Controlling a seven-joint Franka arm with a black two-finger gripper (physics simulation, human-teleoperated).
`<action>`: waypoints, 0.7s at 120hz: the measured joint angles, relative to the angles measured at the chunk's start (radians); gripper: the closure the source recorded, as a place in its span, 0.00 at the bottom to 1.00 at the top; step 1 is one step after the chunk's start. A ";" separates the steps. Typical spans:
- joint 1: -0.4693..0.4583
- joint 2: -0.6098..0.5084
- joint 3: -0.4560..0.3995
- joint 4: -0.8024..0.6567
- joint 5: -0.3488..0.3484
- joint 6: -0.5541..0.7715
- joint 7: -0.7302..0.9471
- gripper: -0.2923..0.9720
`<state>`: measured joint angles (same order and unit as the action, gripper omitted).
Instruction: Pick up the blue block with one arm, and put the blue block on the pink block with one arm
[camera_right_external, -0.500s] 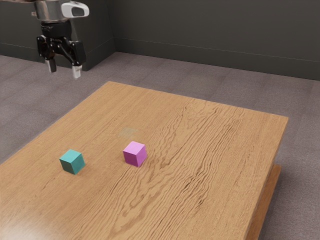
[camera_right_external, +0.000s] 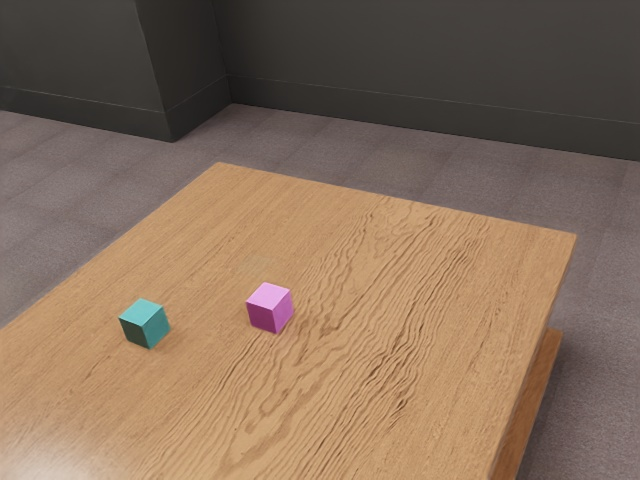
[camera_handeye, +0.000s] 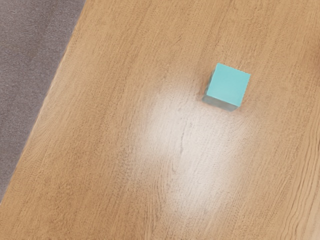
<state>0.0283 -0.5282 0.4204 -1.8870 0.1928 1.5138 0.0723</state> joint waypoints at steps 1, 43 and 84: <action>0.000 -0.006 0.003 -0.009 0.004 0.007 0.001 0.23; 0.377 0.290 -0.250 -0.269 -0.038 0.360 0.037 0.23; 0.384 0.512 -0.254 -0.340 -0.029 0.591 0.049 0.23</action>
<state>0.4123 -0.0163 0.1666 -2.2271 0.1637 2.1051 0.1213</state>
